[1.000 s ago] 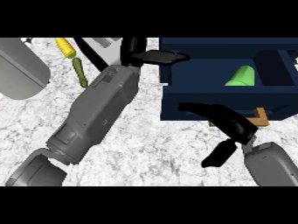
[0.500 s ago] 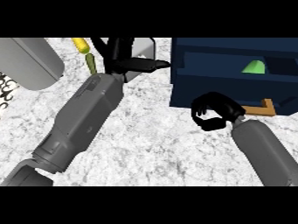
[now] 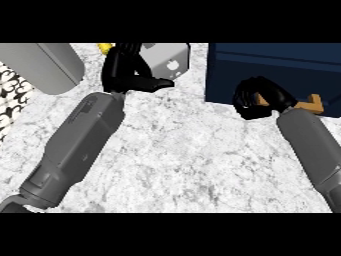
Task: Pick up the cup, place it into the drawer and close the drawer
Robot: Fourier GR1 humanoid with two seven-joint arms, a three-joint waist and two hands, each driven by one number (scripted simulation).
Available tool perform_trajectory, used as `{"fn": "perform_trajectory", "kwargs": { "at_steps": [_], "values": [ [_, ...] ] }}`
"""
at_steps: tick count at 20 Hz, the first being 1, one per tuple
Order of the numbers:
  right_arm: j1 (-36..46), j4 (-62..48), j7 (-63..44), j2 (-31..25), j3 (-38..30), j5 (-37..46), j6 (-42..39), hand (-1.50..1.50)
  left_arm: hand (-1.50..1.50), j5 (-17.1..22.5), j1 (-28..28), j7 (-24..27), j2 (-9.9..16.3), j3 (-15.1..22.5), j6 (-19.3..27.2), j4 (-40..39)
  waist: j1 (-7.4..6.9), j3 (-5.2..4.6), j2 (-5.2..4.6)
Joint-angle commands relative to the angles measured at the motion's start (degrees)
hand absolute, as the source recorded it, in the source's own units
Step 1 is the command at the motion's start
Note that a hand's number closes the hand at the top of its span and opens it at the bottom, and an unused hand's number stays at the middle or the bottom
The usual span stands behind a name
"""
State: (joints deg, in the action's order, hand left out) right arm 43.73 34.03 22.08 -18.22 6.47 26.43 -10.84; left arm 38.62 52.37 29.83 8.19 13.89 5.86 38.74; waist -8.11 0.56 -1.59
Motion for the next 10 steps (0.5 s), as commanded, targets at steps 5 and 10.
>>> {"fn": "perform_trajectory", "kwargs": {
  "at_steps": [5,10],
  "values": [
    [9.91,-5.82,-2.51,-5.32,-6.8,-2.96,1.17,1.5,-1.5,0.14,-3.09,-1.8,2.36,0.73,-2.78,2.86,-2.69,-0.26,-0.83],
    [10.41,-4.36,-1.9,-7.57,-8.19,-4.99,-1.21,1.5,-1.5,0.28,-3.68,-1.93,3.39,0.87,-4.49,4.3,-3.73,-0.31,-0.99]
  ]
}}
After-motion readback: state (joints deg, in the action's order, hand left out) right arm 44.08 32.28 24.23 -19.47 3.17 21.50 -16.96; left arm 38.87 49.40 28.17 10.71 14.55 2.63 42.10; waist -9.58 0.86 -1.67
